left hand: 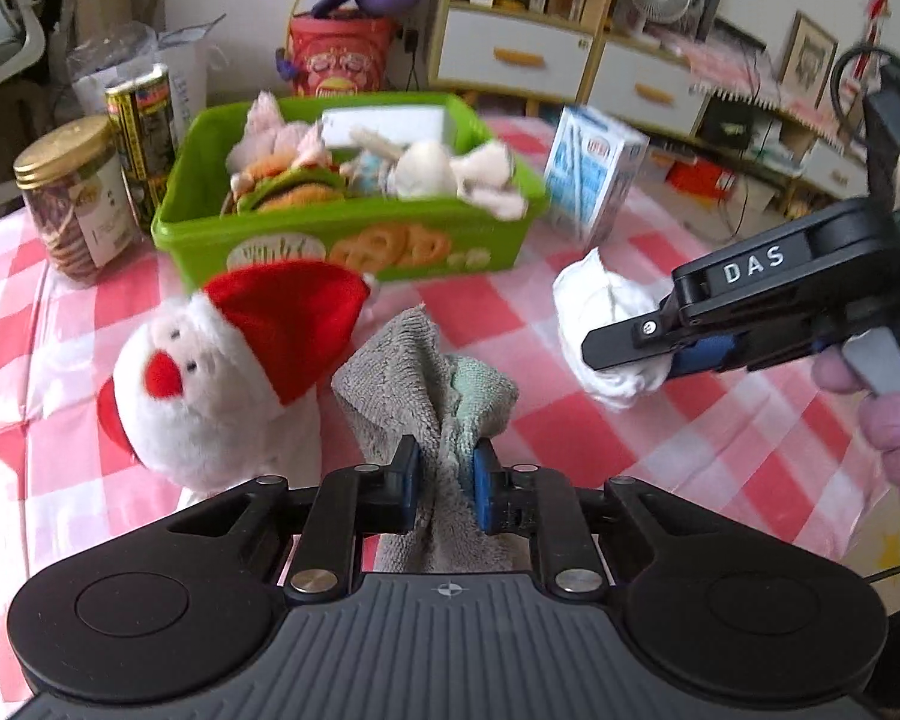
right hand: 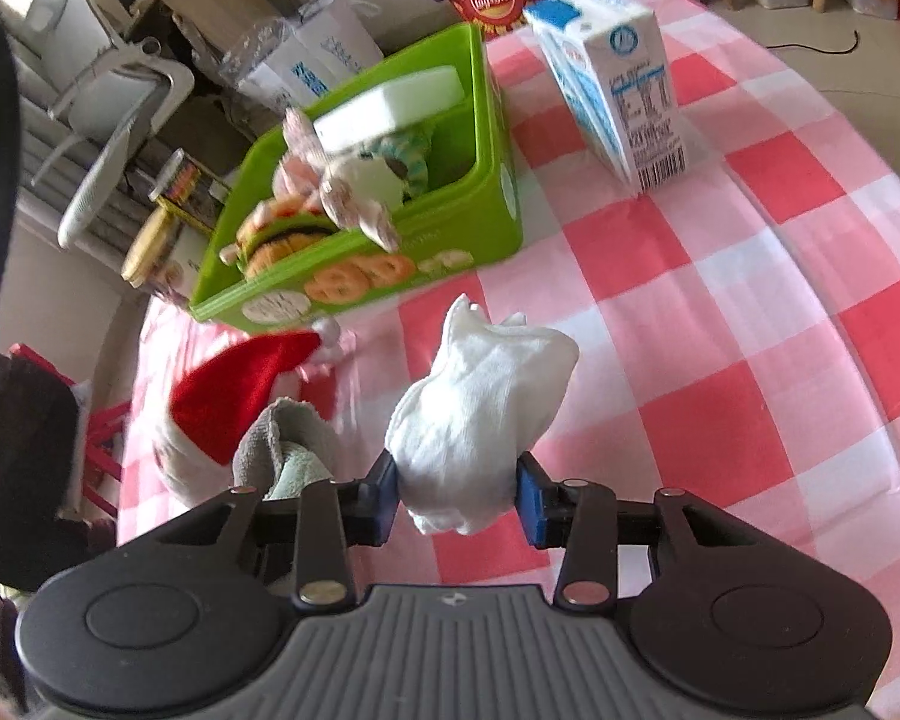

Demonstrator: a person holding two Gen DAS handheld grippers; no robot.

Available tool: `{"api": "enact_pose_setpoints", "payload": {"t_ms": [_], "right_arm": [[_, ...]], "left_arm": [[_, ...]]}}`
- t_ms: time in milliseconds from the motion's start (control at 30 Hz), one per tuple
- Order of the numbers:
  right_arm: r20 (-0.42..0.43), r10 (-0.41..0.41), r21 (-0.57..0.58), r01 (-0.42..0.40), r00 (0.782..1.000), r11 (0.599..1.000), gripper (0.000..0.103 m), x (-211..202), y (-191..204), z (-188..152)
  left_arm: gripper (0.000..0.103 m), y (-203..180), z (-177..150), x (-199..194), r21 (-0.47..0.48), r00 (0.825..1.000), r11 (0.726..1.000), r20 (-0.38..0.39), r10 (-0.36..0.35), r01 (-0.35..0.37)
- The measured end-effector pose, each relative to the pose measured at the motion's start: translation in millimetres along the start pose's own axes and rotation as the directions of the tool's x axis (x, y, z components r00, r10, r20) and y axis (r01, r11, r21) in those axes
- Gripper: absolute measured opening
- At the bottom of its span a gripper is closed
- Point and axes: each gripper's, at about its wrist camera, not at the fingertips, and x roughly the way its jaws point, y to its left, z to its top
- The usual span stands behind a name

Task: Organize soft objects
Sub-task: 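Lift the grey towel with the left tool while the right tool lifts the white cloth, then carry the towel and white cloth over the green tray and open both tools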

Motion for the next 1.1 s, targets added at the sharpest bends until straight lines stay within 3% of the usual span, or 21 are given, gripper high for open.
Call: {"api": "enact_pose_setpoints", "payload": {"t_ms": [333,567,700,867,1100], "right_arm": [[0.147,0.048,-0.018,-0.046,0.988,0.999,0.024,-32,17,16],[0.254,0.032,-0.072,-0.014,0.967,0.997,0.024,-46,30,48],[0.272,0.028,-0.082,-0.006,0.962,0.997,0.024,-34,38,69],[0.269,-0.037,-0.141,0.077,0.963,0.987,0.024,-3,48,81],[0.266,-0.109,-0.202,0.166,0.958,0.965,0.024,31,45,91]], "left_arm": [[0.016,22,29,-35,-0.118,0.991,0.992,0.134,-0.023,0.039],[0.016,48,71,-41,-0.132,0.984,0.991,0.175,0.044,-0.021],[0.016,57,100,-24,-0.118,0.980,0.989,0.173,0.103,-0.084],[0.016,69,127,12,-0.071,0.973,0.983,0.148,0.180,-0.171],[0.016,84,141,65,-0.019,0.967,0.970,0.081,0.243,-0.242]]}}
